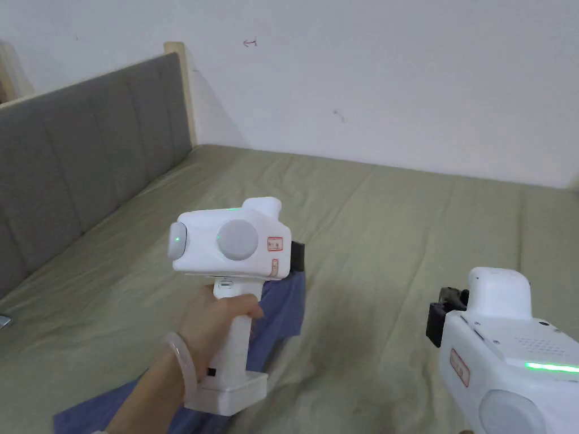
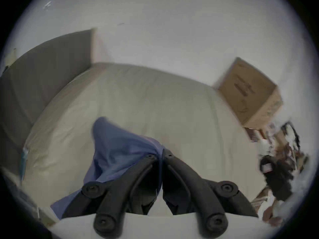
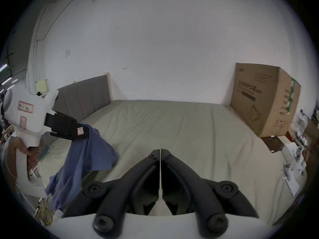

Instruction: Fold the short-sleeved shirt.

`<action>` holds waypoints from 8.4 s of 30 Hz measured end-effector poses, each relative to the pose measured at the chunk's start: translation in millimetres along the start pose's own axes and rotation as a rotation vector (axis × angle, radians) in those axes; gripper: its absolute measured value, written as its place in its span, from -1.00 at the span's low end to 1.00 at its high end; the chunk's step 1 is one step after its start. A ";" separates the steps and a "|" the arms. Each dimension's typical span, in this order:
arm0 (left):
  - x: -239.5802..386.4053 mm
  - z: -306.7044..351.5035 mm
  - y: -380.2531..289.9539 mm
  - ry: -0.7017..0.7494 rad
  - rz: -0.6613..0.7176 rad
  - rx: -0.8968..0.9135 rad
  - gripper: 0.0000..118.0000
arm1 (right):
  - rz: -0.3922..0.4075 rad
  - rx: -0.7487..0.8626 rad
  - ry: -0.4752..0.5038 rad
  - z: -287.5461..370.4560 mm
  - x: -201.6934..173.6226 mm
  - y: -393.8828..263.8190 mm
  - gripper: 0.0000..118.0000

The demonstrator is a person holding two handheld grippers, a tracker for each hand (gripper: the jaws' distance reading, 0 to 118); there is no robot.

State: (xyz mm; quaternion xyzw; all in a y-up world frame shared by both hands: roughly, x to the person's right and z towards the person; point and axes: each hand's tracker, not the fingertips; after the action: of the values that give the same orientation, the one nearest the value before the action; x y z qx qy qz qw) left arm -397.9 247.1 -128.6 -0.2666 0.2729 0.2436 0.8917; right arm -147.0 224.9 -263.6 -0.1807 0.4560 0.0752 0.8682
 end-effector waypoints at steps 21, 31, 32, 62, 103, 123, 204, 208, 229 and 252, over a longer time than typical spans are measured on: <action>224.1 -134.5 -205.2 -0.286 -0.335 -0.461 -0.96 | -0.210 -0.041 -0.424 91.5 180.1 -34.4 -0.99; 216.6 -132.6 -214.2 -0.368 -0.289 -0.527 0.66 | -0.224 -0.119 -0.387 69.2 169.6 -50.9 -0.99; 218.7 -125.0 -204.8 -0.364 -0.293 -0.511 0.77 | -0.212 -0.125 -0.379 67.6 166.5 -50.9 -0.99; -41.3 14.6 -206.4 0.132 0.009 -0.251 0.68 | -0.150 -0.232 -0.221 41.0 103.3 -67.0 -0.99; -17.2 -14.0 -185.0 0.096 -0.046 -0.357 -0.96 | -0.232 -0.728 -0.144 -159.7 216.0 -74.0 -0.84; -19.2 55.0 48.6 0.241 -0.095 0.138 -0.96 | -0.318 -0.187 -0.345 -7.6 320.3 175.1 -0.85; -58.6 50.2 -170.2 0.215 -0.050 -0.175 -1.00 | -0.540 -0.470 -0.267 51.3 278.4 -158.2 -0.28; -43.0 32.3 -162.7 0.211 -0.091 -0.188 -1.00 | -0.508 -0.453 -0.253 28.9 299.0 -136.7 0.62; -32.7 -39.6 -123.6 0.177 -0.162 -0.269 -1.00 | -0.522 -0.540 -0.290 -7.1 314.4 -139.0 -0.96; -63.0 -260.1 -24.3 0.199 -0.141 -0.419 0.12 | -0.523 -0.638 -0.310 -24.8 300.6 -138.7 -0.96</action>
State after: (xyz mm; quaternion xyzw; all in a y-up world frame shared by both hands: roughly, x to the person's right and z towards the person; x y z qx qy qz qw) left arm -522.8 52.7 -265.8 -0.4871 0.2836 0.2045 0.8003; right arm 47.3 77.0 -488.6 -0.5354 0.2134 0.0162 0.8170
